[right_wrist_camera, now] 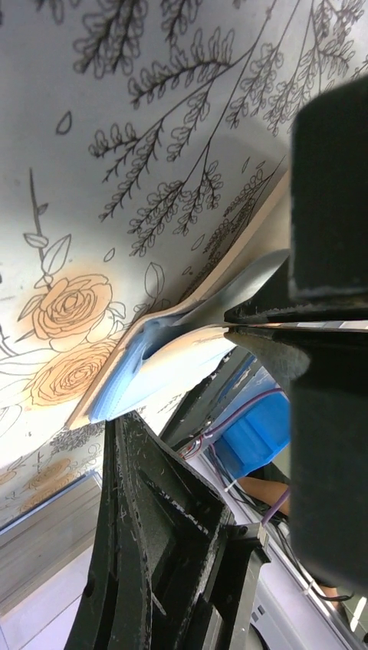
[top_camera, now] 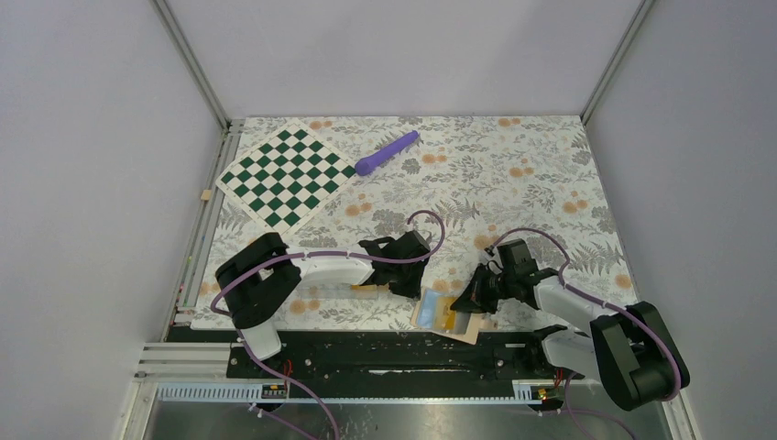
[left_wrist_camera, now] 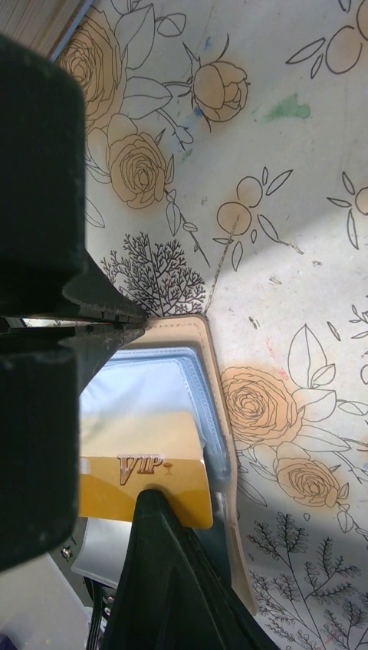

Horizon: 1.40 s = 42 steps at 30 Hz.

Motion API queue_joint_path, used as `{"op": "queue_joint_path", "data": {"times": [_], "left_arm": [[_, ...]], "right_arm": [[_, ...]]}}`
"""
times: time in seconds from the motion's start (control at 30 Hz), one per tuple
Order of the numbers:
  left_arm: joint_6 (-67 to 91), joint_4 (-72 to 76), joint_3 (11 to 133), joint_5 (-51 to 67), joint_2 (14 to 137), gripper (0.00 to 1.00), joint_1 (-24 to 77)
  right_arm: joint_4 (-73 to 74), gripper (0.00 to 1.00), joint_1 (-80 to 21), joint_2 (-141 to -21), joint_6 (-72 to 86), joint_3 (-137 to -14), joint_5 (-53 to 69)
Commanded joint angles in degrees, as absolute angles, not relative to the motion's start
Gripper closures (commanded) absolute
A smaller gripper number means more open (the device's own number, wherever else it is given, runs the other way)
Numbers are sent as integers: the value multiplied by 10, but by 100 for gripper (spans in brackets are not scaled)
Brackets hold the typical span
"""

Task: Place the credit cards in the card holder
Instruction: Insert the credit card into the card holder.

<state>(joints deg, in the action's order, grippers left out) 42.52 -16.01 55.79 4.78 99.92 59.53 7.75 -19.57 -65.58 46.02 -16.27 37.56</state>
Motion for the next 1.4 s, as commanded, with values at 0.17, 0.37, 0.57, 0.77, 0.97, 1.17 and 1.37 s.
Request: {"op": "queue_joint_path", "data": {"times": [0.17, 0.37, 0.57, 0.77, 0.97, 1.17, 1.37], "left_arm": [[444, -187, 553, 63, 1003, 100, 606], [480, -188, 531, 70, 992, 100, 608], [498, -174, 521, 86, 988, 100, 617], [513, -173, 528, 100, 988, 100, 621], [517, -176, 536, 103, 990, 100, 623], [516, -193, 543, 87, 984, 100, 621], [502, -215, 551, 69, 958, 86, 621]], "right_arm": [[91, 75, -197, -631, 461, -181, 337], [180, 42, -197, -585, 418, -202, 296], [194, 36, -198, -606, 403, -200, 301], [118, 57, -208, -655, 444, -196, 342], [44, 71, -240, -703, 511, -203, 361], [57, 66, -261, -696, 518, -214, 344], [181, 48, -261, -631, 447, -241, 294]]}}
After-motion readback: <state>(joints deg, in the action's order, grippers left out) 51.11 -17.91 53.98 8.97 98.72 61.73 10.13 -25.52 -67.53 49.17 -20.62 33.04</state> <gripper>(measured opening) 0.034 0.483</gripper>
